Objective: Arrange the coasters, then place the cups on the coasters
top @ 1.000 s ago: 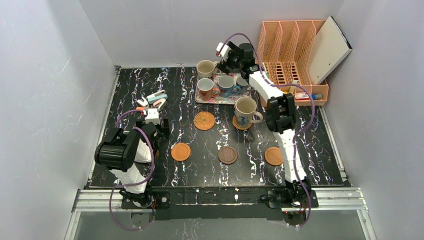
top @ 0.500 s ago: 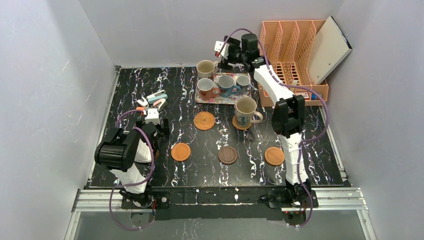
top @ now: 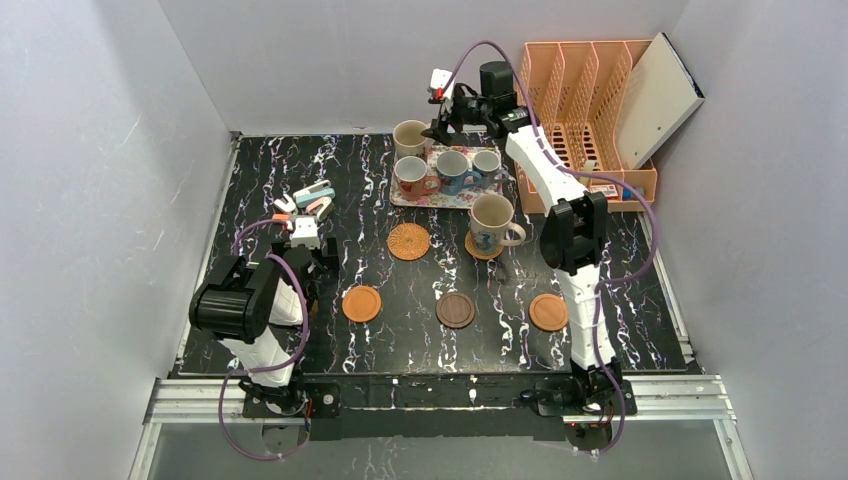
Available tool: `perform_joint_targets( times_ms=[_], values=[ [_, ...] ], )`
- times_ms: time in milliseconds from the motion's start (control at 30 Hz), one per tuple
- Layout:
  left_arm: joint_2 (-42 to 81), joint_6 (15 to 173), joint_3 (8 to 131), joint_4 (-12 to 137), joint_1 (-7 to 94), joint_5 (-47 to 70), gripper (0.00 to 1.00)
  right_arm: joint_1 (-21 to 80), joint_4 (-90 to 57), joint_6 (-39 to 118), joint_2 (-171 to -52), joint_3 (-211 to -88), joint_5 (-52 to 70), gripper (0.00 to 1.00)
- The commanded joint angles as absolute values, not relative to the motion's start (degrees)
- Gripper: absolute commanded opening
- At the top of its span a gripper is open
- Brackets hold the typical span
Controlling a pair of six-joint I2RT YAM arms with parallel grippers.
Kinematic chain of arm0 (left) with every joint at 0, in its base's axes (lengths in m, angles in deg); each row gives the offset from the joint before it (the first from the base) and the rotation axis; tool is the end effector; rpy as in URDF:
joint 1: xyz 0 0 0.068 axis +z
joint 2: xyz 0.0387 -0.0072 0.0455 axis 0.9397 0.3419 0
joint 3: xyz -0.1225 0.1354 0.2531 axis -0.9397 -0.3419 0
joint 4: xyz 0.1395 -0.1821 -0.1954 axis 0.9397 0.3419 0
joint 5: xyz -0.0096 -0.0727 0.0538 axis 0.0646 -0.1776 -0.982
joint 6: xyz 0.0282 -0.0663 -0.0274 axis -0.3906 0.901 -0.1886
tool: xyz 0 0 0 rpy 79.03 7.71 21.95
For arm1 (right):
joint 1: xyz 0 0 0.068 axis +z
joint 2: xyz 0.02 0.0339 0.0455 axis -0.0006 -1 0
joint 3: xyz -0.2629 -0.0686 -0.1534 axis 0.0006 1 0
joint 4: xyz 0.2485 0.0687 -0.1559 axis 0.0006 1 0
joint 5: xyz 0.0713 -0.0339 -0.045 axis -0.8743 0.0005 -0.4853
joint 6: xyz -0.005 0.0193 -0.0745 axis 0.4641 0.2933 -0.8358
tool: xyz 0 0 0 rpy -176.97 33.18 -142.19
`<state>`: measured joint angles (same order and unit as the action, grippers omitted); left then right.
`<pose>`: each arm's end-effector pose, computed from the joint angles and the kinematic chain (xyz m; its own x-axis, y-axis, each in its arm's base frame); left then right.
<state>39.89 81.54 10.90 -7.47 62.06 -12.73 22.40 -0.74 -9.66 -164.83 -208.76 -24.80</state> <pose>0.2837 -0.0212 0.1140 -0.1857 0.0472 -0.9815 -0.1332 0.9884 0.0728 0.5737 0.2836 0.3560 0.3954 -0.3777 -0.8373 -0.8234 0.2582 -0.5053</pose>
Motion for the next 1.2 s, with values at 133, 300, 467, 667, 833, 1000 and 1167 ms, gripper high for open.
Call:
perform_joint_targets(
  times_ms=[133, 300, 467, 667, 833, 1000, 1167],
  values=[
    [39.8, 81.8, 11.7, -8.3, 62.4, -14.4, 0.98, 25.3, -0.1, -3.3, -171.7, -215.7, -28.5, 0.86],
    [39.8, 81.9, 11.7, -8.3, 62.4, -14.4, 0.98, 26.4, 0.0, -3.1, -174.9, -217.9, -26.9, 0.86],
    [39.8, 81.9, 11.7, -8.3, 62.4, -14.4, 0.98, 27.1, -0.7, -3.1, -178.1, -220.2, -24.5, 0.85],
    [39.8, 81.9, 11.7, -8.3, 62.4, -14.4, 0.98, 27.4, -0.6, -3.7, -180.4, -222.1, -22.9, 0.79],
    [39.8, 81.9, 11.7, -8.3, 62.4, -14.4, 0.98, 27.4, -0.3, -3.7, -181.8, -222.8, -22.9, 0.7],
    [39.8, 81.9, 11.7, -8.4, 62.4, -14.4, 0.98, 27.4, -0.1, -3.5, -183.4, -224.6, -23.2, 0.53],
    [39.8, 81.9, 11.7, -8.3, 62.4, -14.4, 0.98, 27.4, -0.6, -2.3, -185.0, -226.3, -23.0, 0.33]
  ],
)
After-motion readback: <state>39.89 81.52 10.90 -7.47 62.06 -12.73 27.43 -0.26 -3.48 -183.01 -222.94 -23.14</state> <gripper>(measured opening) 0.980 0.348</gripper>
